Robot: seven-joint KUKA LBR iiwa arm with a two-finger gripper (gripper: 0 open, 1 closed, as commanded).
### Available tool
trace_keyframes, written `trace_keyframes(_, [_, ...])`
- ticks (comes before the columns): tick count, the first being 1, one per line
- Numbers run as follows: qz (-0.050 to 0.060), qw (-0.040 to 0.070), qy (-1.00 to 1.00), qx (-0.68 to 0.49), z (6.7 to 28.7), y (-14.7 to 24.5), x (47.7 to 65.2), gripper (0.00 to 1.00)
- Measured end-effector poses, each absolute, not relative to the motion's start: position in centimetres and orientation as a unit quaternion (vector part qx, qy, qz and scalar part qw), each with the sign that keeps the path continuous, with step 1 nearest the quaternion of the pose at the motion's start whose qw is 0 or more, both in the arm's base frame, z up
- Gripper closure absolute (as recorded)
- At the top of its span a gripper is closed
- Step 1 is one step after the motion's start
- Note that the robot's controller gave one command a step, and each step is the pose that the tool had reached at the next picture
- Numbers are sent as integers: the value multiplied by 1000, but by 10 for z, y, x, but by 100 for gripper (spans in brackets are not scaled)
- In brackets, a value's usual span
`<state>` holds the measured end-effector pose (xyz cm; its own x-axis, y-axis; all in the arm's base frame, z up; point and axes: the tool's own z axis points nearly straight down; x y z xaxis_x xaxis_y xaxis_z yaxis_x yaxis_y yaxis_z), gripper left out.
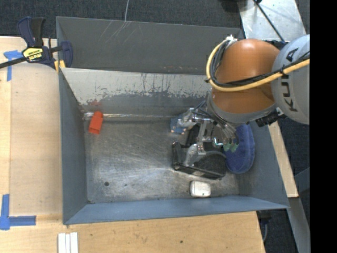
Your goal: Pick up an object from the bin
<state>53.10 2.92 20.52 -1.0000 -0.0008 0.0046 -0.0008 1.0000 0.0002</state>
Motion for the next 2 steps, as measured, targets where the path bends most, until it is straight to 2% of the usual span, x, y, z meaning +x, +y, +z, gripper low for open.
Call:
trace_keyframes(1, [-2,-13,-973,230,77,5,514,0])
trace_keyframes(2, [2,-5,-929,369,214,-7,515,0])
